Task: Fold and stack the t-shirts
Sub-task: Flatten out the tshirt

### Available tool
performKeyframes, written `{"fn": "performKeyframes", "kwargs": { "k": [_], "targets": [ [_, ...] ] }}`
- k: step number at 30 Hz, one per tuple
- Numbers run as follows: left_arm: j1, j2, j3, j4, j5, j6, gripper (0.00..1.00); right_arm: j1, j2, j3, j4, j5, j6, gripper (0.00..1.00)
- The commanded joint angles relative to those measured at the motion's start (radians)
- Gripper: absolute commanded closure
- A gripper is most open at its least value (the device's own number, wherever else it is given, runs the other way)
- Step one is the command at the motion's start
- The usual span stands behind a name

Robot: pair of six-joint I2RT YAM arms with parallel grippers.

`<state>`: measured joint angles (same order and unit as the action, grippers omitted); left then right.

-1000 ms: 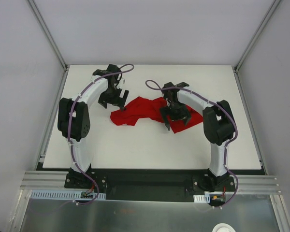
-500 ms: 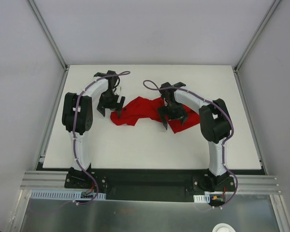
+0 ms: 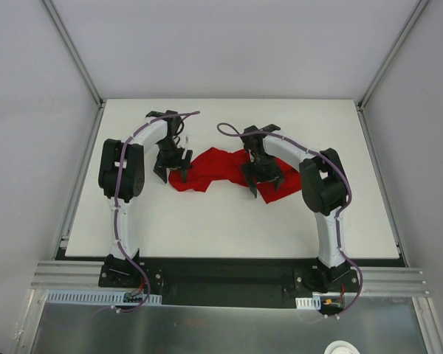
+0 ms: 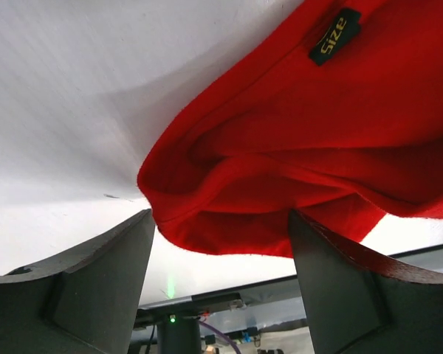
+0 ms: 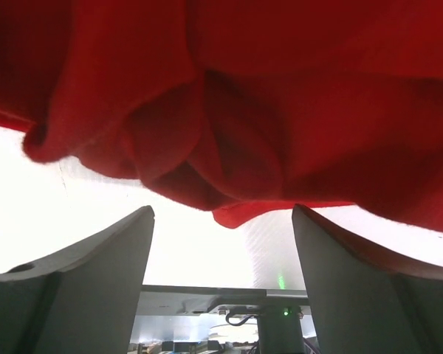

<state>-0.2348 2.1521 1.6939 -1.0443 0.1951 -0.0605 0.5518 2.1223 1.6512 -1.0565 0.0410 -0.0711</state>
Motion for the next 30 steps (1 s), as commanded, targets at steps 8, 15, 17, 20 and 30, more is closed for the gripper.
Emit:
{"fn": "performKeyframes", "kwargs": {
  "k": [8,15,17,20,30],
  "targets": [
    [0.002,0.003,0.018,-0.068,0.043,-0.007,0.26,0.003,0.015,0.013,-0.152,0.157,-0.013,0.26],
    [0.002,0.011,0.027,-0.071,0.033,-0.007,0.25,0.005,-0.051,-0.111,-0.077,0.102,0.017,0.28],
    [0.002,0.011,0.027,-0.071,0.035,-0.007,0.25,0.008,-0.053,-0.119,-0.06,0.089,0.024,0.29],
    [0.003,0.012,0.029,-0.072,0.035,-0.007,0.25,0.017,-0.047,-0.126,-0.045,0.1,0.033,0.32],
    [0.003,0.011,0.026,-0.074,0.033,-0.005,0.25,0.04,-0.038,-0.077,-0.007,0.099,0.027,0.34]
  ]
}}
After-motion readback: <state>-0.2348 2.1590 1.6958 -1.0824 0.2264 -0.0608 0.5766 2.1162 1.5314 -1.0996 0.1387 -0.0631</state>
